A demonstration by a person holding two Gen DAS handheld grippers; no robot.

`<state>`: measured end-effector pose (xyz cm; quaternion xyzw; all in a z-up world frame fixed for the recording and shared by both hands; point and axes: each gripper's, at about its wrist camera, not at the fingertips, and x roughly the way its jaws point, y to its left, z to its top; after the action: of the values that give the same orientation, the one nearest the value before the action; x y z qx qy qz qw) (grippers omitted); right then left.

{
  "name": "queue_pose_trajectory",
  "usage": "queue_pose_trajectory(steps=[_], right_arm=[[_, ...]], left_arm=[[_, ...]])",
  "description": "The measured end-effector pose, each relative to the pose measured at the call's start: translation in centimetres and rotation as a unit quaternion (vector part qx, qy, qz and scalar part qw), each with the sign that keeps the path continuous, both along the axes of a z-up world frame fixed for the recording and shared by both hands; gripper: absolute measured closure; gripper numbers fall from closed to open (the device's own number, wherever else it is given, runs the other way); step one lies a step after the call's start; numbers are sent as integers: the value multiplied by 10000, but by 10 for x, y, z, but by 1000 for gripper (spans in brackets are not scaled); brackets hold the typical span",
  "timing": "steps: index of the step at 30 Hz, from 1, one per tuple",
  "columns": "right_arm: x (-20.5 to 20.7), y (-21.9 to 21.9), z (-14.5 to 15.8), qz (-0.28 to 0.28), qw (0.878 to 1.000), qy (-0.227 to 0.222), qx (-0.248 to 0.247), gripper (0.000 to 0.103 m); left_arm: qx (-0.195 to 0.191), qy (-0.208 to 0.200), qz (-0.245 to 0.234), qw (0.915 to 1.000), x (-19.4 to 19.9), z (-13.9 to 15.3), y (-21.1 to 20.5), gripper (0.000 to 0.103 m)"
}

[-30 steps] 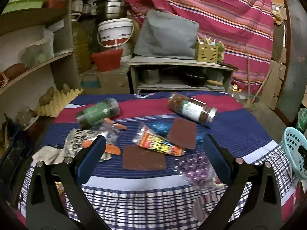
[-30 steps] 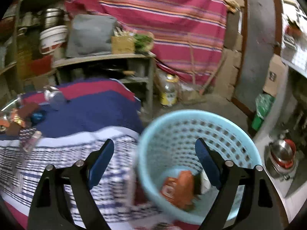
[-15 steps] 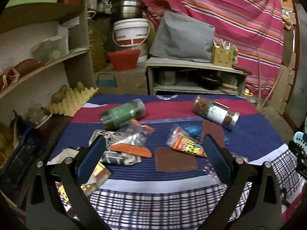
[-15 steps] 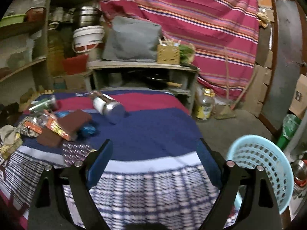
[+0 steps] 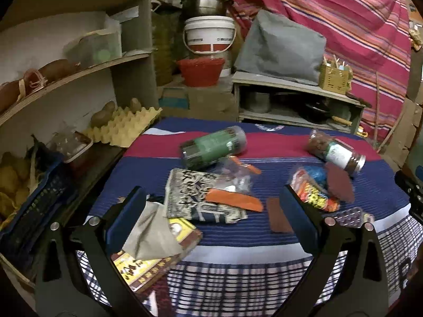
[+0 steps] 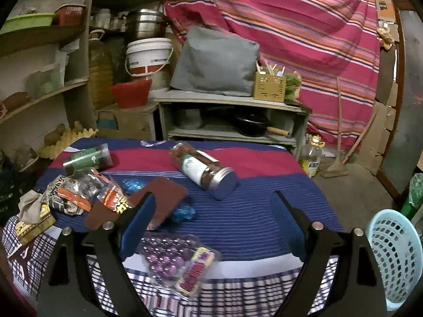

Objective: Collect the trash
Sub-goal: 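Grasp the crumpled beige cloth with the left tool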

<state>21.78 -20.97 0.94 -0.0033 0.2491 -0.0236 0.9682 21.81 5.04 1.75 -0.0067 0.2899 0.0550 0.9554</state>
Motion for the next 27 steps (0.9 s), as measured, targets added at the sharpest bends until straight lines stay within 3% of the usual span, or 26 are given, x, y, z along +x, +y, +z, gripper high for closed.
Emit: queue_pose_trajectory(steps=[12,18,27], right_arm=[[3,3,-32,28,9991,318,-271,16],[4,0,-35,48,9990,366,-265,16],[2,-7,-34,-16,9994,313,-166,16]], left_arm=[[-4,388,409,9984,13,-28,44,6],[-279,546,580,9964,13,-39,70,6],[-276,820,604,9944,15,-56,84,6]])
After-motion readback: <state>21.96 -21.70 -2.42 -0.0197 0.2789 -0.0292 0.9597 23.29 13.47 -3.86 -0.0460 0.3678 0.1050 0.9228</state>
